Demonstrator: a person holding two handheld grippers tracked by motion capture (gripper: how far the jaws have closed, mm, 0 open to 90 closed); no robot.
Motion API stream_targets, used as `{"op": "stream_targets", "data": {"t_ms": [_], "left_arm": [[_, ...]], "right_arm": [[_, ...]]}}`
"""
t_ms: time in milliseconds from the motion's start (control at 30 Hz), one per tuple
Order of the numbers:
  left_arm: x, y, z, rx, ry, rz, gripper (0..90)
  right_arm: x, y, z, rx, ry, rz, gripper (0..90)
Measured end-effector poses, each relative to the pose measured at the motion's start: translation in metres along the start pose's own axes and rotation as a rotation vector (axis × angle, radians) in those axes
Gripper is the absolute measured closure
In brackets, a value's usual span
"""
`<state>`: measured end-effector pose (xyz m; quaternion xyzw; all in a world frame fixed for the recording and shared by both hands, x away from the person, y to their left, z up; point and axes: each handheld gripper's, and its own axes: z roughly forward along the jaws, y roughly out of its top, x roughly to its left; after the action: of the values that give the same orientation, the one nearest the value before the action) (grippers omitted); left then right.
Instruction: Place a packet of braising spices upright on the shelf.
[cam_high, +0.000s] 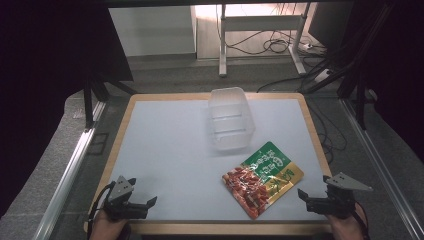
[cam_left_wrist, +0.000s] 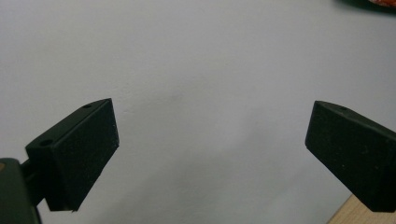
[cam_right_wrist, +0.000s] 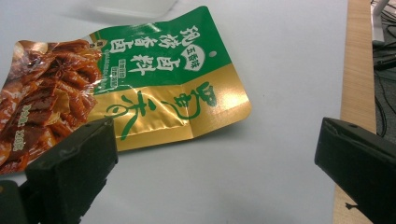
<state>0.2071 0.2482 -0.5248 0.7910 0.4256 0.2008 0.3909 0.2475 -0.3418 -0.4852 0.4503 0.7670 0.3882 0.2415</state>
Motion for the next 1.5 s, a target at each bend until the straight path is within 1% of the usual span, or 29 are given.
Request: {"op": "stream_targets", "data": {"t_ms": [167, 300, 433, 567, 667, 700, 733, 767, 800, 833, 867, 1000, 1200, 1233, 1267, 1300, 1367, 1433, 1500], "left_arm": [[0.000, 0.000, 0.000, 0.002, -0.001, 0.001, 2.6], [-0.001, 0.000, 0.001, 0.006, 0.004, 0.005, 2.6], [-0.001, 0.000, 0.001, 0.008, 0.005, 0.006, 2.6], [-0.001, 0.001, 0.001, 0.010, 0.007, 0.007, 2.6], [-0.001, 0.001, 0.001, 0.011, 0.007, 0.008, 2.7], [-0.001, 0.001, 0.001, 0.011, 0.007, 0.008, 2.7], [-0.001, 0.001, 0.001, 0.012, 0.008, 0.009, 2.7], [-0.001, 0.001, 0.001, 0.012, 0.008, 0.009, 2.6], [-0.001, 0.001, 0.001, 0.013, 0.008, 0.011, 2.6], [-0.001, 0.001, 0.001, 0.013, 0.008, 0.011, 2.7], [-0.002, 0.001, 0.001, 0.013, 0.008, 0.012, 2.7], [-0.001, 0.001, 0.001, 0.013, 0.008, 0.010, 2.7], [-0.001, 0.001, 0.001, 0.011, 0.008, 0.008, 2.6], [-0.001, 0.001, 0.001, 0.008, 0.007, 0.005, 2.6], [0.000, 0.000, 0.001, 0.007, 0.005, 0.001, 2.6], [0.000, 0.000, 0.001, 0.007, 0.005, 0.001, 2.6], [0.000, 0.000, 0.000, 0.003, 0.003, -0.007, 2.6], [0.001, 0.000, 0.000, 0.001, 0.003, -0.010, 2.4], [0.001, 0.000, 0.000, -0.004, 0.002, -0.017, 2.1]], "right_arm": [[0.000, 0.002, 0.003, 0.005, 0.000, -0.006, 0.0], [-0.001, 0.004, 0.006, -0.002, 0.001, -0.003, 0.0], [-0.002, 0.007, 0.011, -0.006, -0.004, -0.012, 0.0], [-0.007, 0.011, 0.017, 0.004, 0.002, -0.036, 0.6], [-0.009, 0.013, 0.021, -0.001, 0.023, -0.042, 0.6], [-0.009, 0.013, 0.021, -0.001, 0.023, -0.042, 0.6], [-0.009, 0.014, 0.023, 0.000, 0.036, -0.051, 0.6], [-0.009, 0.014, 0.023, 0.000, 0.036, -0.051, 0.6], [-0.009, 0.016, 0.027, 0.012, 0.036, -0.071, 0.6], [-0.009, 0.016, 0.027, 0.012, 0.036, -0.071, 0.6], [-0.009, 0.017, 0.031, 0.013, 0.045, -0.080, 0.3], [-0.010, 0.020, 0.037, 0.027, 0.042, -0.097, 0.0], [-0.011, 0.022, 0.044, 0.037, 0.051, -0.097, 0.0], [-0.011, 0.022, 0.046, 0.035, 0.056, -0.093, 0.0], [-0.012, 0.024, 0.048, 0.035, 0.073, -0.083, 0.0], [-0.012, 0.024, 0.048, 0.035, 0.073, -0.083, 0.0], [-0.014, 0.026, 0.052, 0.034, 0.089, -0.068, 0.0], [-0.014, 0.027, 0.054, 0.037, 0.092, -0.065, 0.1], [-0.014, 0.029, 0.061, 0.052, 0.096, -0.056, 0.4]]}}
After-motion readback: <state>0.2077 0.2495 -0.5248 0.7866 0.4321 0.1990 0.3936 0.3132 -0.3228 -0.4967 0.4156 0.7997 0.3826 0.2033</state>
